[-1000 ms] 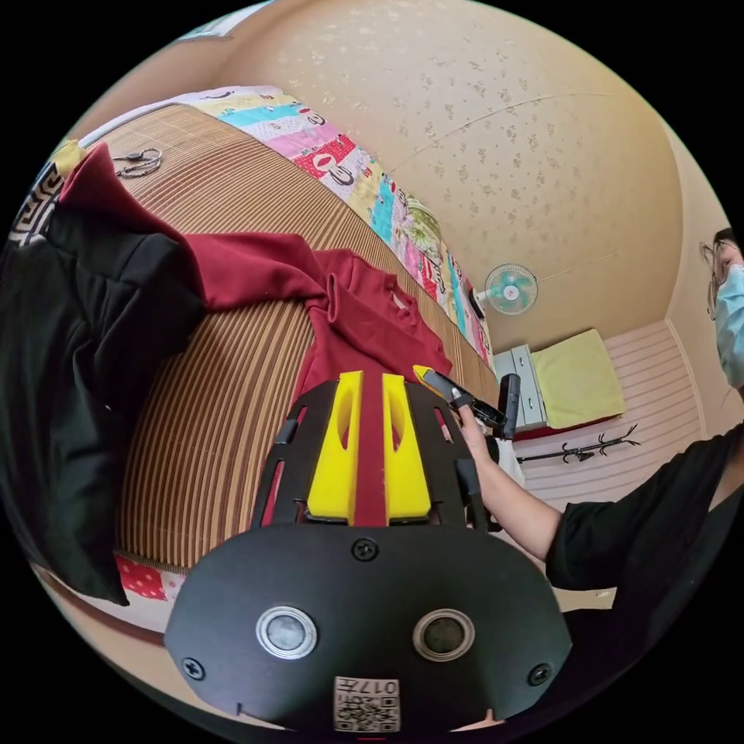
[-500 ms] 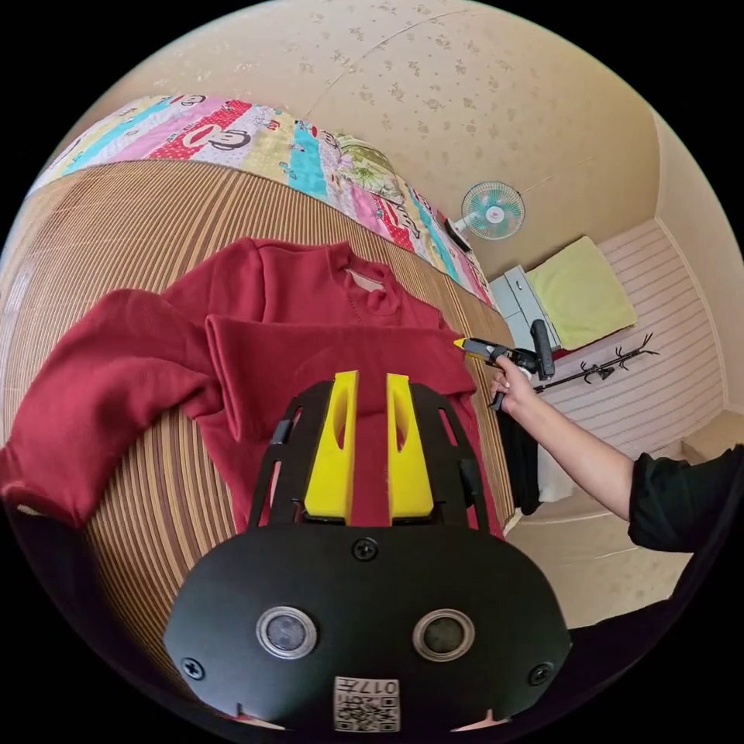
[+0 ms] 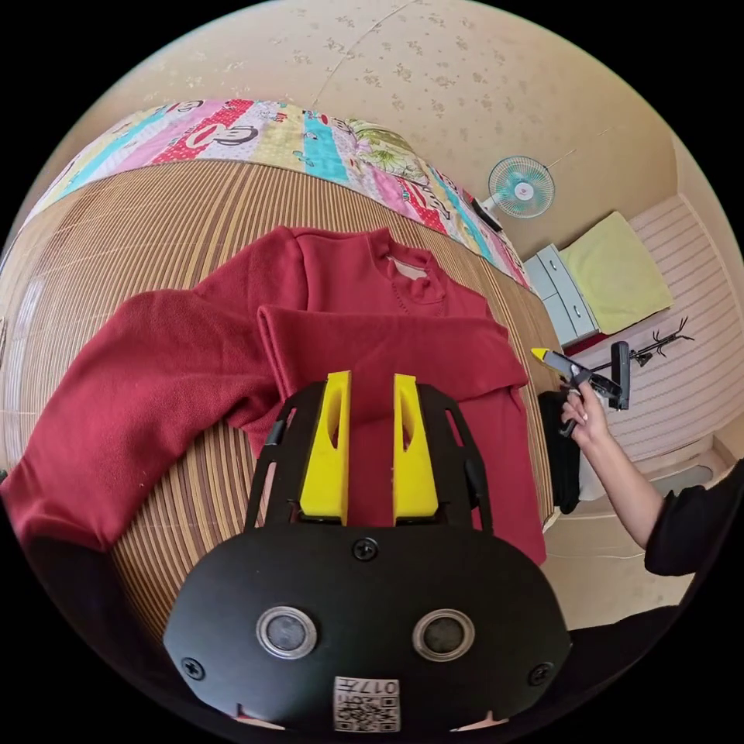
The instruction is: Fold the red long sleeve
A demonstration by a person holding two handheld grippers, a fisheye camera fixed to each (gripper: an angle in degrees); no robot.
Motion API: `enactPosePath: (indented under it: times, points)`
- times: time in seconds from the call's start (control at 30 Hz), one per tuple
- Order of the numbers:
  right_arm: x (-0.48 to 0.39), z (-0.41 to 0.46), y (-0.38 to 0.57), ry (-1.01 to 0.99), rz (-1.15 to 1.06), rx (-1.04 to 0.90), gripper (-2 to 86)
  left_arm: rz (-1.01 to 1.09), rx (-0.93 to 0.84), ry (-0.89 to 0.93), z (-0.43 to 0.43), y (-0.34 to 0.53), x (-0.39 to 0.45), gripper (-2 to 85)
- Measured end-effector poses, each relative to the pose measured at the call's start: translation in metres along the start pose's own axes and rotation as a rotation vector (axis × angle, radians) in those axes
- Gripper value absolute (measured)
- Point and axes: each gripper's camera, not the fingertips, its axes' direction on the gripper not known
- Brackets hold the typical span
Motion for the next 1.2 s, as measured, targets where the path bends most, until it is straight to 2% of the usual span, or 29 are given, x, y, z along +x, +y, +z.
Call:
enactPosePath:
  times: [0.07,0.13,0.27,0.4,0.53,0.63,0.7,0.73,0.8,0.93,0.97,1.07,1.2]
  points:
    - [-0.013,0.037,0.019,0.188,-0.061,-0.126,1.7,-0.040,-0.034,-0.029,0.011,-0.010,-0.010,8.2]
    - [-0.012,0.042,0.037,0.223,-0.152,-0.050,1.2,-0.056,0.000,-0.080,0.006,-0.013,-0.020,5.3]
    - [0.013,0.028,0.032,0.088,-0.030,-0.062,1.1,-0.061,0.001,-0.075,-0.005,-0.015,-0.034,1.8]
    - [0.011,-0.001,0.025,0.061,-0.006,0.025,2.2,-0.031,0.023,-0.041,-0.024,-0.011,-0.027,6.2]
    - [0.034,-0.008,-0.018,-0.035,0.111,0.084,7.1,-0.020,0.039,0.057,-0.034,-0.008,-0.007,8.7]
    - [0.062,0.018,-0.057,-0.054,0.222,0.023,8.8,0.073,0.005,0.243,-0.010,-0.012,0.049,8.8]
    - [0.068,0.035,-0.072,-0.066,0.237,-0.023,9.5,0.206,-0.090,0.395,0.035,-0.016,0.112,8.7]
    - [0.068,0.046,-0.078,-0.058,0.240,-0.069,9.5,0.231,-0.116,0.412,0.048,-0.016,0.126,8.7]
    - [0.062,0.053,-0.077,-0.015,0.236,-0.079,9.0,0.285,-0.182,0.425,0.096,-0.014,0.172,9.0]
    - [0.058,0.050,-0.073,-0.031,0.246,-0.037,5.6,0.262,-0.279,0.401,0.160,-0.009,0.198,10.0]
    - [0.056,0.048,-0.077,-0.014,0.231,-0.034,4.8,0.242,-0.350,0.395,0.183,-0.002,0.199,10.0]
    - [0.054,0.056,-0.091,0.077,0.215,-0.048,3.8,0.124,-0.285,0.433,0.184,0.013,0.189,6.6]
    - [0.043,0.072,-0.100,0.127,0.120,-0.086,3.8,0.188,-0.281,0.385,0.162,0.026,0.199,6.9]
